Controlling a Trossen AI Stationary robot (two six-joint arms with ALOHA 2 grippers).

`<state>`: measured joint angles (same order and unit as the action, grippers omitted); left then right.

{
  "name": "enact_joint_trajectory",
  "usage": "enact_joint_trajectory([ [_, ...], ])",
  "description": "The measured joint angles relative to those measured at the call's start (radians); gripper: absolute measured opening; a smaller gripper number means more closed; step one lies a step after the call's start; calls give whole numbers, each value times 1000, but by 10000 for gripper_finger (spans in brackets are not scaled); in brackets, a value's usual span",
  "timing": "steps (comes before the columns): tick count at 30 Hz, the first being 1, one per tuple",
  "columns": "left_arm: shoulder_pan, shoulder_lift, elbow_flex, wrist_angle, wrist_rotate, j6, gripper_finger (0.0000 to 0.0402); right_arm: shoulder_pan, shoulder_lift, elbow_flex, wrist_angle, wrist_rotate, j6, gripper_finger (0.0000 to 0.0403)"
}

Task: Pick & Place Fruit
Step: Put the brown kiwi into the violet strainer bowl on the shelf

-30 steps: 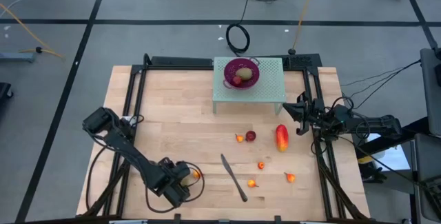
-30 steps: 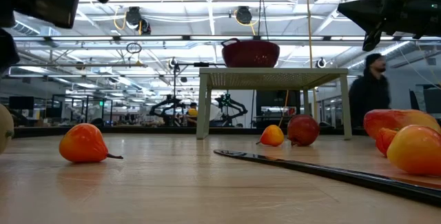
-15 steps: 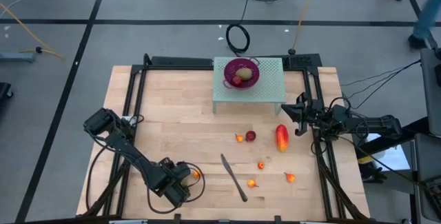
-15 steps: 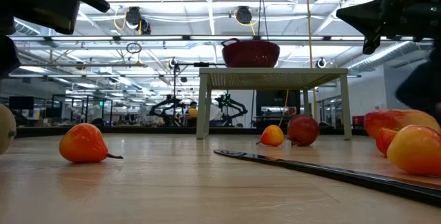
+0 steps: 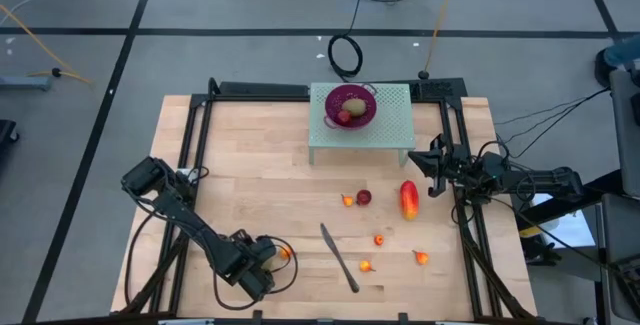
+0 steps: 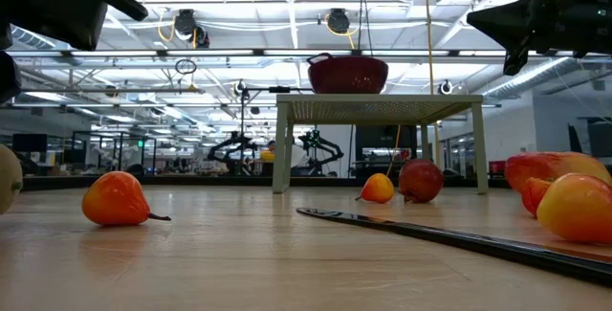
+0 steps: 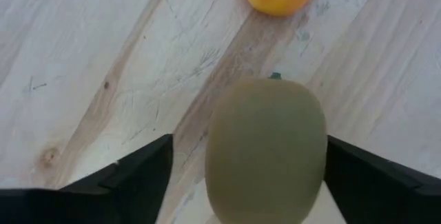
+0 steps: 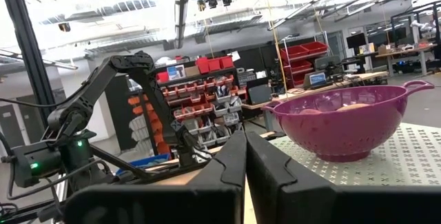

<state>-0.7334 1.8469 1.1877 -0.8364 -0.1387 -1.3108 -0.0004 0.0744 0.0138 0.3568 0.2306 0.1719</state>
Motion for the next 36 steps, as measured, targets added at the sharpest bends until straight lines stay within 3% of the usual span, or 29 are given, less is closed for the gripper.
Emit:
enact_joint_trajectory([
  [10,1,-1,0,0,-3,20,198,0,0,0,-11,0,0,0],
  [27,17,-2,2,-13,11,4,197,0,0,0,-11,0,0,0],
  [36,60,-12,56,-66,43,103,200,0,0,0,-11,0,0,0],
])
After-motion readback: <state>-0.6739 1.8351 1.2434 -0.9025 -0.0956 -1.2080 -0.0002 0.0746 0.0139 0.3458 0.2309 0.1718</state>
